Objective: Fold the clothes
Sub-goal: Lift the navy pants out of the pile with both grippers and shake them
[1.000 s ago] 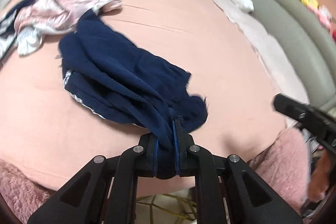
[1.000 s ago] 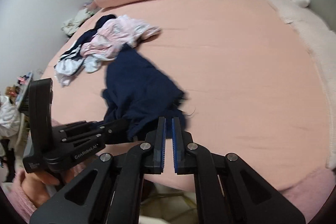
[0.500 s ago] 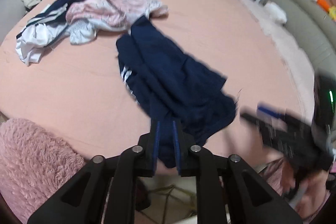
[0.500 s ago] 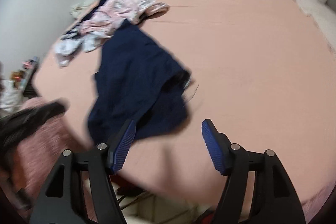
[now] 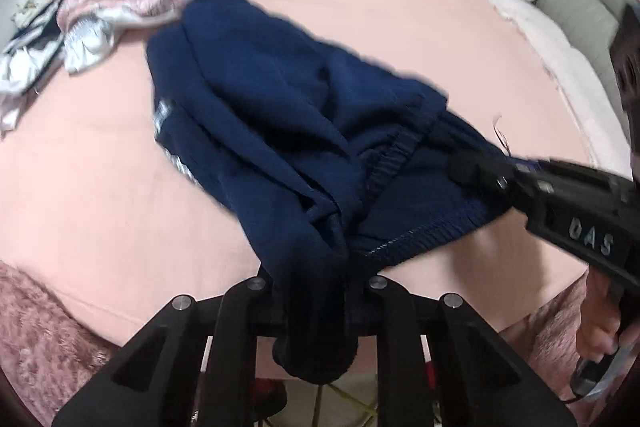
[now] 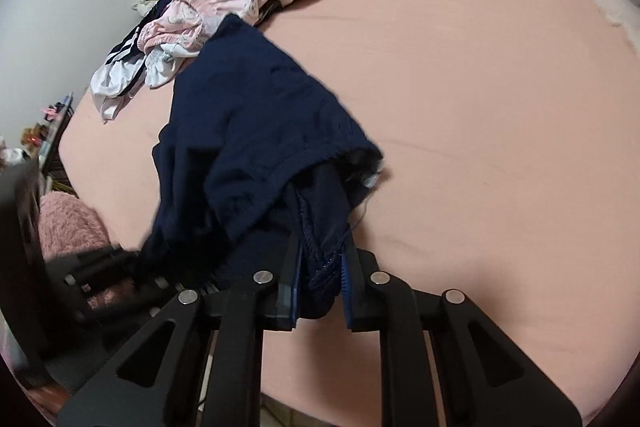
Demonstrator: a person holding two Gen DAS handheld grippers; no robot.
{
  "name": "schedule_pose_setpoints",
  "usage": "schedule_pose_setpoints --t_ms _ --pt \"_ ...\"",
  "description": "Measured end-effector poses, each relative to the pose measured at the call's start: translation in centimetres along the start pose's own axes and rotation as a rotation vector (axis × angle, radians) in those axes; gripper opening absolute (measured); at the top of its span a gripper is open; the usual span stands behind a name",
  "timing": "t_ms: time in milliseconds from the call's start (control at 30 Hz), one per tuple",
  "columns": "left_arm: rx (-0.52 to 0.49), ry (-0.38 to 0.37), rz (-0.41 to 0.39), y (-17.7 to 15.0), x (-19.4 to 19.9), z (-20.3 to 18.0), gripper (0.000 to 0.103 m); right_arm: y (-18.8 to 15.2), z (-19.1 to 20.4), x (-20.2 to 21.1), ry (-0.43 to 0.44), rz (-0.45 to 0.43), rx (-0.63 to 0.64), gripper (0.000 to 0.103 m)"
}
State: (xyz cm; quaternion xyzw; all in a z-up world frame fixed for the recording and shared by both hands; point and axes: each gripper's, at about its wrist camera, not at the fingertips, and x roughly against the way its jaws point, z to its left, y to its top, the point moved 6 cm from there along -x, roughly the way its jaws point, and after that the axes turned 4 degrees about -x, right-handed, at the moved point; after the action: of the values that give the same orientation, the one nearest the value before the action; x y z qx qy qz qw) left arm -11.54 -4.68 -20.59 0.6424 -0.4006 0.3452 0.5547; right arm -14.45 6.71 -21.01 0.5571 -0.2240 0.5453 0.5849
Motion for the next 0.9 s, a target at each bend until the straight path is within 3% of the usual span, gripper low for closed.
schedule_pose_setpoints --t_ms 167,300,367,433,500,600,667,733,767,800,900 --pt "-0.127 -0.141 -0.166 4.3 6.7 -5.5 0.016 1.4 -1.7 9.6 -0.039 -0.189 -0.008 0.014" --pt "-0.172 -0.155 -0.312 7.9 11.8 -7.1 0.016 2.5 -3.3 17.9 -0.07 -0.35 -0.021 0.014" --pt "-0.146 -0.238 -0.268 8.0 11.2 -6.7 0.019 1.3 -5.6 18.4 -0.116 -0.32 -0.075 0.014" --pt "-0.106 -0.258 -0.204 7.0 9.2 -5.7 0.019 -1.3 -7.7 15.4 -0.126 -0.207 -0.143 0.014" --pt "-0.078 -0.22 -0.125 5.2 6.7 -4.5 0.018 -4.0 -9.6 12.6 -0.132 -0.099 -0.205 0.015" --pt "-0.039 -0.207 -0.011 3.0 3.6 -3.3 0.019 -6.7 -9.4 10.6 -0.082 -0.026 -0.215 0.019" --pt "-0.065 -0.158 0.011 1.9 2.6 -3.2 0.024 -6.8 -9.5 10.7 -0.097 -0.019 -0.214 0.023" --pt "-0.077 -0.09 -0.033 1.7 2.8 -3.1 0.042 -6.1 -10.2 11.9 -0.154 -0.042 -0.197 0.029" --pt "-0.077 -0.057 -0.068 1.8 3.2 -2.9 0.056 -5.6 -10.5 12.9 -0.189 -0.068 -0.185 0.039" --pt "-0.075 -0.02 -0.102 1.8 3.5 -2.6 0.064 -5.7 -10.9 13.8 -0.207 -0.094 -0.176 0.049" --pt "-0.067 0.173 -0.129 2.0 3.2 -0.3 0.065 -5.7 -11.7 14.3 -0.255 -0.124 -0.125 0.052"
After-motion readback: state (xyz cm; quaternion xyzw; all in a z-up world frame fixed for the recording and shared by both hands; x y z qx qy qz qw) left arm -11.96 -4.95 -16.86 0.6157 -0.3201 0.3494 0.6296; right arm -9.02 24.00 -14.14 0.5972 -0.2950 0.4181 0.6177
